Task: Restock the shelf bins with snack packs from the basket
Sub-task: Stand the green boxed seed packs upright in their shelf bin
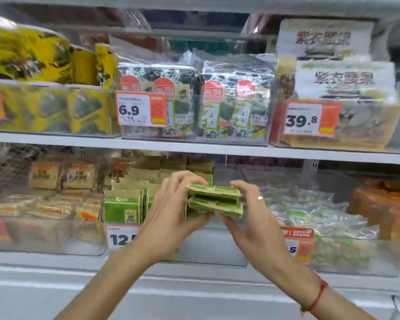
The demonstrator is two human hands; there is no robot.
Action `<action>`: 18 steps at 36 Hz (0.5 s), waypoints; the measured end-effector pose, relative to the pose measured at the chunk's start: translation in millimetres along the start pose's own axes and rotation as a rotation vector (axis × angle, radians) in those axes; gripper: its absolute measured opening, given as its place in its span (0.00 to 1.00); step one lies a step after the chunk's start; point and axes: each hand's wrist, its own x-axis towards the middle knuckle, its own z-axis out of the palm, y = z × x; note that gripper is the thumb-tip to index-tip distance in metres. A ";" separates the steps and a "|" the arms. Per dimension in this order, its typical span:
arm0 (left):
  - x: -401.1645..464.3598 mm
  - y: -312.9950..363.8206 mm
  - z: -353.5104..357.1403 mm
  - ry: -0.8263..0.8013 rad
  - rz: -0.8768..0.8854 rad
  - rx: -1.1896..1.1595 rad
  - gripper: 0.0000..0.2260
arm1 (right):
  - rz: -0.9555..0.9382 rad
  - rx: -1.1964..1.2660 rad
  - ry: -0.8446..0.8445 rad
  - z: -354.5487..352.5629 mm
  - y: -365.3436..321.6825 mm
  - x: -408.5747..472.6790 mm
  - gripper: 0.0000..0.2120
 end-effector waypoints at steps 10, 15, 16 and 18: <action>48.4 -39.0 29.4 -0.268 -0.315 0.409 0.34 | 0.485 -0.075 -0.423 41.5 37.4 72.5 0.25; 70.1 -55.9 40.1 -0.348 -0.366 0.632 0.40 | 0.633 0.111 -0.528 79.5 74.4 99.9 0.26; 74.1 -57.8 40.6 -0.391 -0.386 0.653 0.40 | 0.653 0.117 -0.545 85.5 80.3 102.1 0.23; 81.1 -60.2 42.9 -0.473 -0.424 0.698 0.38 | 0.698 0.126 -0.569 96.0 89.7 104.3 0.23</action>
